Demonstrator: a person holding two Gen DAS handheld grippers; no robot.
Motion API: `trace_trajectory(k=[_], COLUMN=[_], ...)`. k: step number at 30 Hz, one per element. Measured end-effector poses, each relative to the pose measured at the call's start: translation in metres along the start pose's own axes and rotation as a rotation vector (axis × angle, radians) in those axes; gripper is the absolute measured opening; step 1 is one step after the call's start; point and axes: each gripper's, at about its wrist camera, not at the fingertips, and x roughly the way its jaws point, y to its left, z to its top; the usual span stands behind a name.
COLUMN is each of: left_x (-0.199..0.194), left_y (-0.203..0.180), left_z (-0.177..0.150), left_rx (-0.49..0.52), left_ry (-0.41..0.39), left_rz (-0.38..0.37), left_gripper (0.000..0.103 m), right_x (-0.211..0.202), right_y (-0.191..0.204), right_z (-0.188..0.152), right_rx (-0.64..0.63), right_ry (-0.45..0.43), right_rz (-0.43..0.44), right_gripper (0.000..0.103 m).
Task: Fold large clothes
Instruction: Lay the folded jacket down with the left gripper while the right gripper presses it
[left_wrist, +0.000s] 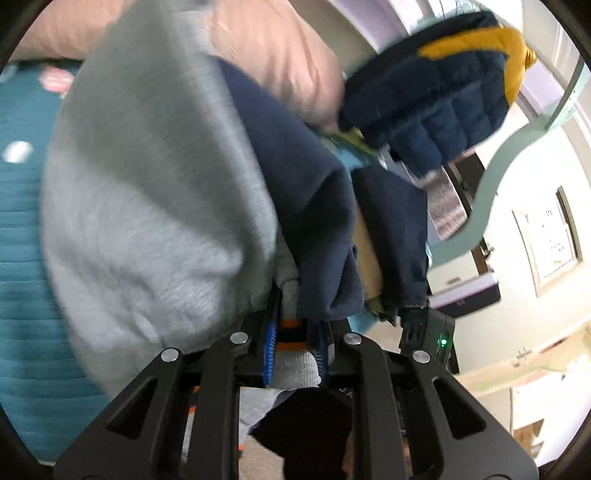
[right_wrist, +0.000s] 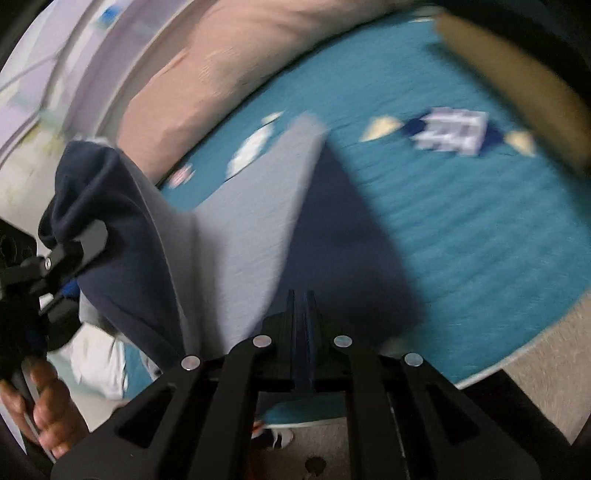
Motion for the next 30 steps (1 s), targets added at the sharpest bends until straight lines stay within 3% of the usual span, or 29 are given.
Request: trace_trajectory(k=[3, 7, 12, 15, 18, 22, 23, 24, 27, 28, 30], left_x=[0.044, 0.092, 0.117, 0.11, 0.09, 0.043, 0.03, 0.021, -0.003, -0.006, -0.007], left_y=[-0.014, -0.006, 0.006, 0.007, 0.001, -0.007, -0.005, -0.003, 0.015, 0.027, 0.049], left_z=[0.0, -0.001, -0.001, 0.004, 0.012, 0.028, 0.033, 0.036, 0.051, 0.056, 0.062], left_rx=[0.027, -0.006, -0.052, -0.073, -0.056, -0.023, -0.016, -0.007, 0.04, 0.052, 0.035], left_ry=[0.058, 0.137, 0.211, 0.231, 0.233, 0.115, 0.076, 0.053, -0.004, -0.005, 0.011], left_rz=[0.021, 0.061, 0.08, 0.039, -0.049, -0.183, -0.19, -0.18, -0.018, 0.066, 0.134], left_gripper=[0.016, 0.016, 0.017, 0.022, 0.041, 0.078, 0.079, 0.08, 0.081, 0.081, 0.081], right_x=[-0.01, -0.014, -0.017, -0.03, -0.043, -0.052, -0.052, -0.051, -0.039, -0.034, -0.021], right_y=[-0.026, -0.032, -0.036, -0.039, -0.03, -0.018, -0.015, -0.007, 0.016, 0.024, 0.035], right_z=[0.003, 0.006, 0.008, 0.004, 0.002, 0.0, -0.001, -0.001, -0.001, 0.0, 0.003], right_rx=[0.091, 0.105, 0.109, 0.098, 0.076, 0.048, 0.037, 0.012, -0.059, -0.086, -0.126], right_ry=[-0.031, -0.054, -0.059, -0.076, -0.107, -0.127, -0.125, -0.117, -0.084, -0.071, -0.051], right_rz=[-0.019, -0.061, -0.069, -0.05, -0.024, 0.05, 0.062, 0.077, 0.106, 0.1, 0.088], right_gripper=[0.006, 0.006, 0.006, 0.006, 0.006, 0.006, 0.006, 0.006, 0.006, 0.006, 0.006])
